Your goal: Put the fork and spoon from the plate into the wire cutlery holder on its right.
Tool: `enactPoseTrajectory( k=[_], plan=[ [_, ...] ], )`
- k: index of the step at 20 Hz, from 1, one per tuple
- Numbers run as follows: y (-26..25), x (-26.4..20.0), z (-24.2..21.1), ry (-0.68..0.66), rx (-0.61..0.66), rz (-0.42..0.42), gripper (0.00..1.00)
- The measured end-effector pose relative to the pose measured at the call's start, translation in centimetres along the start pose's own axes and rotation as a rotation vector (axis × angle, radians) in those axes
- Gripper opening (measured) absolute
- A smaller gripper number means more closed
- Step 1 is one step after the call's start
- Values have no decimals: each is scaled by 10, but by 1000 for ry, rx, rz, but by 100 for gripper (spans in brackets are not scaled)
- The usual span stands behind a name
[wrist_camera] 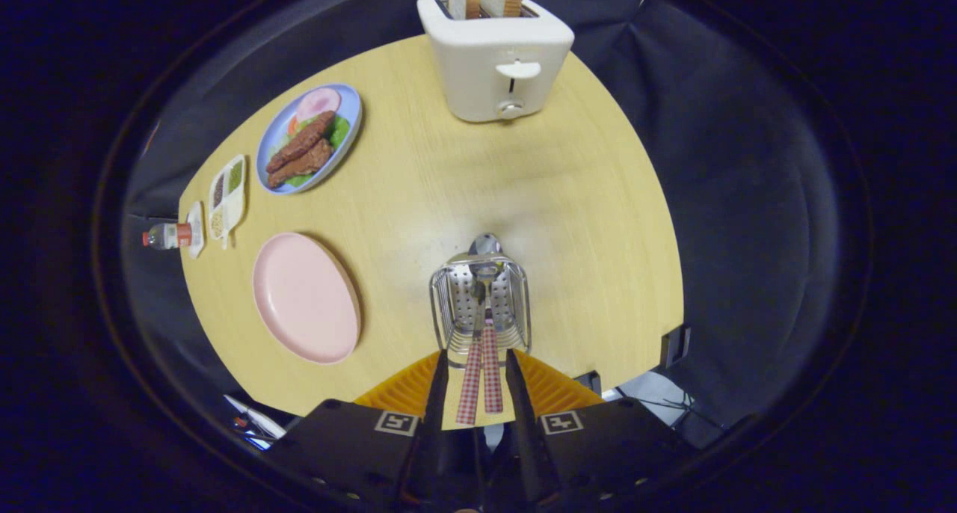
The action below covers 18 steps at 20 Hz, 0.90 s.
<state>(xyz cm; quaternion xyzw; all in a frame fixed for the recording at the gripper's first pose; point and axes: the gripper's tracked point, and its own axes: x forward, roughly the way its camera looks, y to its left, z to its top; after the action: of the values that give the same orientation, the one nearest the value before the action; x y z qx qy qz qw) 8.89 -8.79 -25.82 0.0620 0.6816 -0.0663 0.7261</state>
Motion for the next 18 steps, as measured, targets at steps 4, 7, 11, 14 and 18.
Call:
enactPoseTrajectory(
  k=[4, 7, 11, 14, 18],
  plan=[
    [-1, -16, 25, -190, -15, 25, 61],
    [5, -27, 40, -329, -51, 63, 74],
    [11, -53, 47, -521, -7, 137, 85],
    [8, -87, 54, -716, 52, 209, 89],
    [-2, -146, 51, -1010, 43, 258, 90]
  ],
)
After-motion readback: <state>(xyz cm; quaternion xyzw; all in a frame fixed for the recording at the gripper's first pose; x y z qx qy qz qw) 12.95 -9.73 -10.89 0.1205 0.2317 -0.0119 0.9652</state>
